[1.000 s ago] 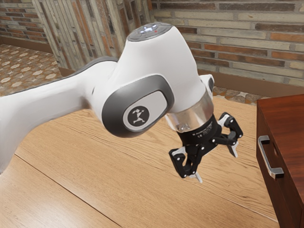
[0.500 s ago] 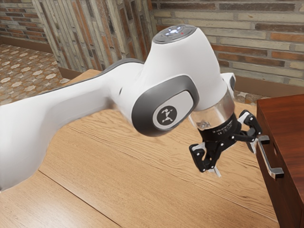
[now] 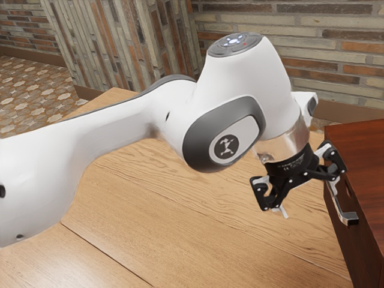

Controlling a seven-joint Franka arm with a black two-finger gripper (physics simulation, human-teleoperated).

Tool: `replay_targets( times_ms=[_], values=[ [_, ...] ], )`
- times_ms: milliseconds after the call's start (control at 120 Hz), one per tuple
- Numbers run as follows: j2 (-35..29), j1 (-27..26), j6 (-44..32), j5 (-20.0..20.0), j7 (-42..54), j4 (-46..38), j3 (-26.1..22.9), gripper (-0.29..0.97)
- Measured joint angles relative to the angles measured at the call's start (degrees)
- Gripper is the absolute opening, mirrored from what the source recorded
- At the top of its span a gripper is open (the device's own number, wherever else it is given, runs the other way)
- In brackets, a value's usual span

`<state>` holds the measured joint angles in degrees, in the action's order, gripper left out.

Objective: Pull the drawer handle with one arm to open the drawer

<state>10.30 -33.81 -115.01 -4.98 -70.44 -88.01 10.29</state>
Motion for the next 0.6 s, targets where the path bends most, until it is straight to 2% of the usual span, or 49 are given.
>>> replay_targets(
  times_ms=[600],
  values=[
    [2.0, 0.6, -2.4, -1.0, 5.7, 1.3, -0.1, 0.68]
  ],
)
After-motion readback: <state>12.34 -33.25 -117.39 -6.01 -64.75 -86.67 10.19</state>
